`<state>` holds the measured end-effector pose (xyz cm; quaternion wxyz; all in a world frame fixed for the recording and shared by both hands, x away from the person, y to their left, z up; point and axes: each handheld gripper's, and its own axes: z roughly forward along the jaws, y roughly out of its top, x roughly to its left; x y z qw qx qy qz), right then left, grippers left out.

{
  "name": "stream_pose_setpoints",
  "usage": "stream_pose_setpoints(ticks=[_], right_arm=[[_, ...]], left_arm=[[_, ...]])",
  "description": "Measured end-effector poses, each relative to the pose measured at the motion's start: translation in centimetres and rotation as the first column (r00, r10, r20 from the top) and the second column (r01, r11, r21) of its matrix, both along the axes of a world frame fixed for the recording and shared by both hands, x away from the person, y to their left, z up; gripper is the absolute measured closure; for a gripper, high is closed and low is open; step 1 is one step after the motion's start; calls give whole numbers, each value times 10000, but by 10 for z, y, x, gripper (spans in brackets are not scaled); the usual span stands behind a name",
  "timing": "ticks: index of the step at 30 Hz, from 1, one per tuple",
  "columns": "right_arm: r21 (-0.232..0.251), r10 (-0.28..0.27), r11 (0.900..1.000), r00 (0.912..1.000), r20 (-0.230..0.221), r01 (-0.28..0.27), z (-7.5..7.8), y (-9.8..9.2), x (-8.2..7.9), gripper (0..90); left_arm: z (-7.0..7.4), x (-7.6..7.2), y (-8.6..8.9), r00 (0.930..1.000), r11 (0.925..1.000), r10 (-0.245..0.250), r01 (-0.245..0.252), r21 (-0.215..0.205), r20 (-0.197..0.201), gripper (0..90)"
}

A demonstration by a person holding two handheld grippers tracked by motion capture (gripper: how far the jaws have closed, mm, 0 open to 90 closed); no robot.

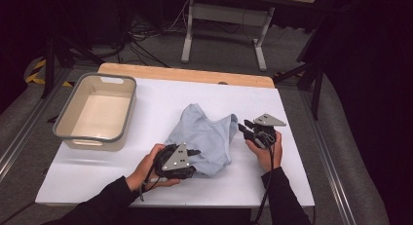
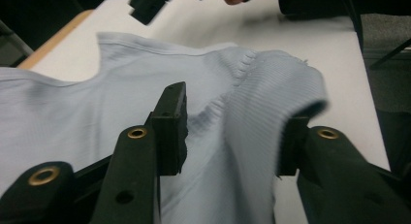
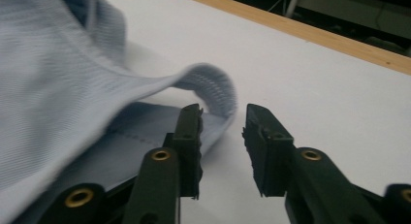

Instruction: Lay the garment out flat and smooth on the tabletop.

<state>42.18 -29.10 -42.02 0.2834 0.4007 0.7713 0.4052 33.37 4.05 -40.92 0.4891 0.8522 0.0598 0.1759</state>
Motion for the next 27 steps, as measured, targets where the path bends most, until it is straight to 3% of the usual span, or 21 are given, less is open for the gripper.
stream_pose_setpoints(ticks=[4,5,9,10,11,14,15,17,18,21,23,27], right_arm=[[88,502,9987,9987,-20,-502,5,12,-15,570],[92,810,9967,9967,-107,-809,6,18,-20,549],[-48,1122,9936,9930,-380,-1125,4,27,-27,484],[-223,1307,9909,9891,-679,-1325,-1,34,-30,440],[-223,1307,9909,9891,-679,-1325,-1,34,-30,440],[-394,1372,9891,9845,-1092,-1422,-9,39,-33,397],[-506,1288,9894,9832,-1294,-1363,-13,40,-34,366],[-455,1248,9902,9824,-1392,-1322,-15,40,-34,357],[-379,1208,9911,9811,-1510,-1278,-17,39,-34,352],[-418,1091,9919,9737,-2001,-1198,-26,39,-33,320],[-218,1123,9925,9687,-2213,-1201,-31,39,-31,318],[-3,1140,9930,9589,-2600,-1181,-36,40,-27,332]], left_arm=[[11,-4,25,9999,9977,104,-103,-676,6,459],[14,-6,35,9995,9964,322,-323,-779,-35,439],[10,-5,47,9968,9953,795,-795,-555,-29,405],[6,-3,50,9946,9941,1036,-1037,-305,-40,396],[3,-2,51,9927,9926,1209,-1209,-139,-35,396],[-11,6,52,9815,9810,1914,-1911,332,-63,368],[-20,14,50,9740,9726,2263,-2252,579,-117,356],[-23,18,49,9703,9685,2414,-2401,657,-135,342],[-28,23,47,9634,9625,2653,-2624,691,-371,339],[-34,34,48,9507,9536,2975,-2916,743,-872,313],[-37,41,49,9424,9501,3100,-3020,784,-1260,307],[-44,50,49,9320,9495,3106,-2948,1074,-1868,355]])
